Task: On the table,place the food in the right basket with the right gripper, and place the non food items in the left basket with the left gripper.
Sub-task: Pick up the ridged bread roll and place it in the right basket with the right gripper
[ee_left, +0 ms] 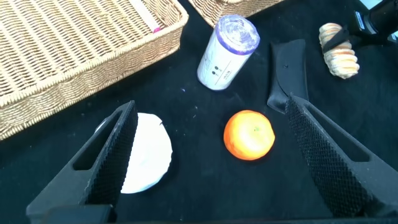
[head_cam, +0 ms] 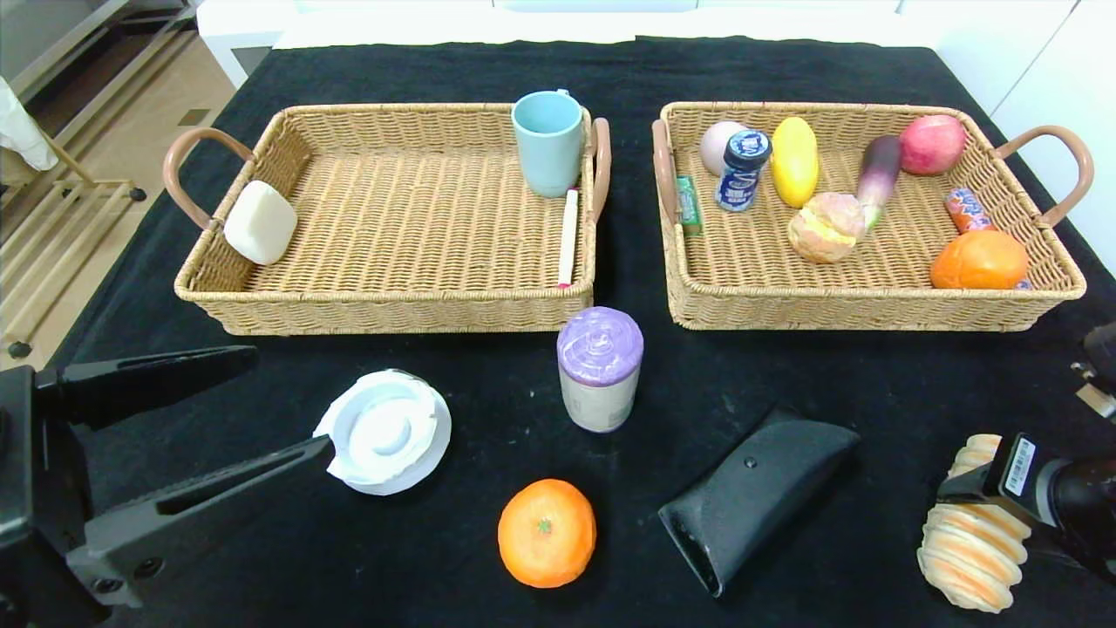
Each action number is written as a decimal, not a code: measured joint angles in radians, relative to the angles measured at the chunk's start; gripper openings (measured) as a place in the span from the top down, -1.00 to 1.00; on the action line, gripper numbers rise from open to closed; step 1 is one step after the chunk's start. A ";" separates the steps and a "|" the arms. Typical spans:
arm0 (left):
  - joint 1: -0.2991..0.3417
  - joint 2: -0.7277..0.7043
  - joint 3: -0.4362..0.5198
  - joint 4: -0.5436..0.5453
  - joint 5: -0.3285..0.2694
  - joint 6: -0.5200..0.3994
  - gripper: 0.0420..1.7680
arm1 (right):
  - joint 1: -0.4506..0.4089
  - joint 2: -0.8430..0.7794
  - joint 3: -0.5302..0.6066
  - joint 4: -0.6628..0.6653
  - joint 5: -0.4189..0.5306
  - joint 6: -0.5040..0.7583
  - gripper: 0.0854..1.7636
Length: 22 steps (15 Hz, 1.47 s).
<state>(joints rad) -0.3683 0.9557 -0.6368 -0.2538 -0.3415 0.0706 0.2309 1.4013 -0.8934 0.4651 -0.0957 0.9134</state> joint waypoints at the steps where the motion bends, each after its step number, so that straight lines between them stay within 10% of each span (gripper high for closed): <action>1: 0.000 -0.001 0.000 0.000 0.000 0.000 -0.94 | 0.000 0.003 0.000 -0.006 0.000 0.000 0.06; 4: 0.000 -0.001 0.000 0.000 0.000 0.001 -0.94 | 0.002 0.013 0.005 -0.021 0.000 0.000 0.56; 22: 0.000 0.003 0.010 -0.003 0.000 0.010 -0.94 | 0.053 -0.108 -0.051 0.064 -0.007 -0.079 0.66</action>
<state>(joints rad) -0.3683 0.9583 -0.6268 -0.2572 -0.3419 0.0806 0.2843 1.2936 -0.9449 0.5287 -0.1030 0.8340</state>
